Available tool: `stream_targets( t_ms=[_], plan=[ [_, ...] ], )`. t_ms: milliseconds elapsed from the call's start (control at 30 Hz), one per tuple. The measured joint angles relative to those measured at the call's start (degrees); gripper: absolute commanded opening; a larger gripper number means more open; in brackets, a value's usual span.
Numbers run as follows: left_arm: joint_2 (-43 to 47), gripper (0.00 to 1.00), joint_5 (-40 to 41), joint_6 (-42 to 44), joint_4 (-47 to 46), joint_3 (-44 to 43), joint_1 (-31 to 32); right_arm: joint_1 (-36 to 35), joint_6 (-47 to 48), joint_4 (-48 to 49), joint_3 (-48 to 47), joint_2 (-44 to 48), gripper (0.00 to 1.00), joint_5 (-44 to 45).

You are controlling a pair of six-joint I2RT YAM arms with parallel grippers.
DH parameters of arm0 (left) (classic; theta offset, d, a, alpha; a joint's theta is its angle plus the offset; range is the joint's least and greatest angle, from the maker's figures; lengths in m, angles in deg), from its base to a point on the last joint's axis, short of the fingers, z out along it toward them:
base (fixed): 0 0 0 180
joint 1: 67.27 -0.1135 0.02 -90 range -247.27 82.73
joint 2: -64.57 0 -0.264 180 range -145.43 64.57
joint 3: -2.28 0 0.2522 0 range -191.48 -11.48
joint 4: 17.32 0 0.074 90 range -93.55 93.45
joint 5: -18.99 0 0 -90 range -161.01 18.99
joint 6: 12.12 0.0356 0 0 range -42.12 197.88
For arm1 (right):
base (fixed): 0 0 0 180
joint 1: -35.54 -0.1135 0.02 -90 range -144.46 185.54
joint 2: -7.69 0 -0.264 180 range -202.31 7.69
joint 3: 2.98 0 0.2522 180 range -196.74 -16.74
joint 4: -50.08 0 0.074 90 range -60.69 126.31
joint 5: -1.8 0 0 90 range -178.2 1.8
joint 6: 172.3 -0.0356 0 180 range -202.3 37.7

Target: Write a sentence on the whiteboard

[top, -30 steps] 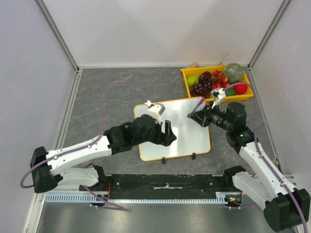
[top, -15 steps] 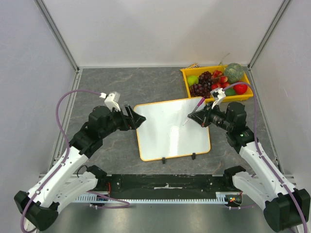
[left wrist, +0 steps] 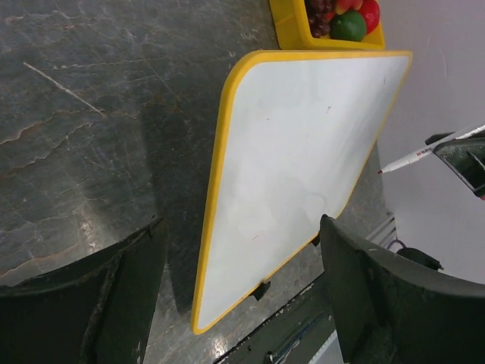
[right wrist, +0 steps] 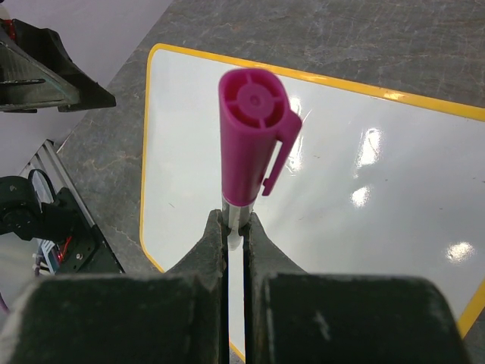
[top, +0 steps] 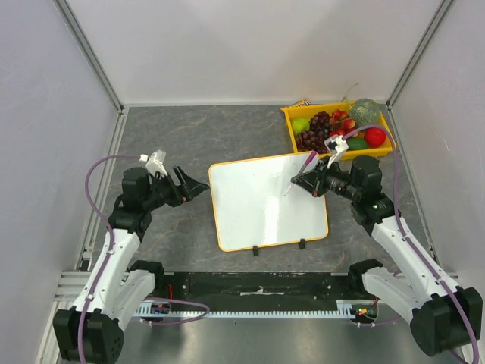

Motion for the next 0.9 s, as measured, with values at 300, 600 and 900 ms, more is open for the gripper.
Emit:
stream_targets(
  t_ms=[300, 600, 900],
  plan=[
    [-1.3, 0.86, -8.0, 0.0, -7.1, 4.6, -1.3, -0.1, 0.1, 1.0, -2.3, -1.9, 0.0, -0.3],
    [-2.8, 0.84, -10.8, -0.2, -13.2, 7.0, -1.3, -8.4, 0.2, 2.1, -4.5, -5.0, 0.0, 5.3],
    [-6.3, 0.82, -11.9, -2.7, -22.6, 15.2, -1.3, -15.8, -0.3, 6.5, -6.7, -8.0, 0.0, 9.9]
  ],
)
